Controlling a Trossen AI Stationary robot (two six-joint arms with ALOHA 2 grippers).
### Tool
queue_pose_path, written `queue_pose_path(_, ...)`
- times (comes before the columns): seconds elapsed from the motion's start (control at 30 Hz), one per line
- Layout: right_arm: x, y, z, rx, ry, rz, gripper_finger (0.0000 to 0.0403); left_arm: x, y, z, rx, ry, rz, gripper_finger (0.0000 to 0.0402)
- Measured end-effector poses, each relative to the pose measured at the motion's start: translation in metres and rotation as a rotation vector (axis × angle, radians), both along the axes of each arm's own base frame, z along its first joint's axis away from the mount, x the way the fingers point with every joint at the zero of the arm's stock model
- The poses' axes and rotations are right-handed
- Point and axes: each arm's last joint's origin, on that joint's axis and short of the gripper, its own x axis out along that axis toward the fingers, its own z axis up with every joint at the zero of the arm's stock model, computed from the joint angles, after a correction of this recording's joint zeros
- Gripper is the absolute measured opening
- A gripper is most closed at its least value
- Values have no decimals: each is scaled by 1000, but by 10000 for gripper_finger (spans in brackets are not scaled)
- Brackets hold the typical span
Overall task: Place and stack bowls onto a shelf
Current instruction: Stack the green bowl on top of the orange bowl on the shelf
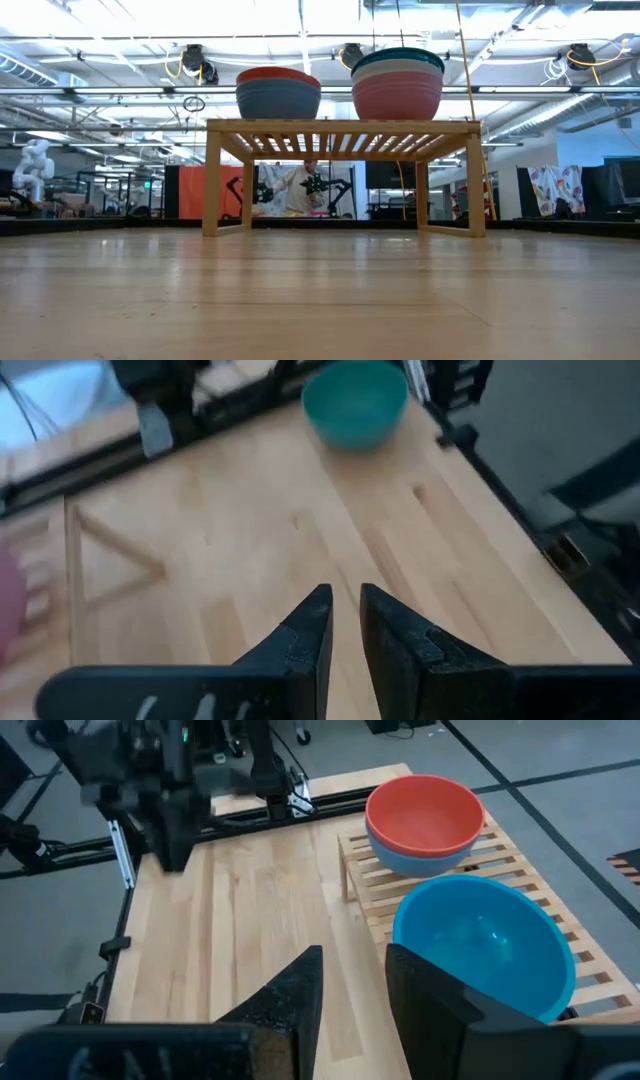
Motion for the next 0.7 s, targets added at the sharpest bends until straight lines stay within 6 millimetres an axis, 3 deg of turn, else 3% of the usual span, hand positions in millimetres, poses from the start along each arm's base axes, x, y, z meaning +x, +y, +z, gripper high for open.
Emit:
queue_pose_path(0.23, -2, 0, 4, 17, -43, -12, 106, 32, -8, -18, 91, -94, -94, 7)
queue_pose_path(0.53, -7, 1, 5, 16, -55, -12, 106, 54, -12, -18, 74, -250, -81, 32)
queue_pose_path(0.7, -9, 1, 6, 15, -65, -12, 106, 66, -12, -30, 79, -247, -67, 56)
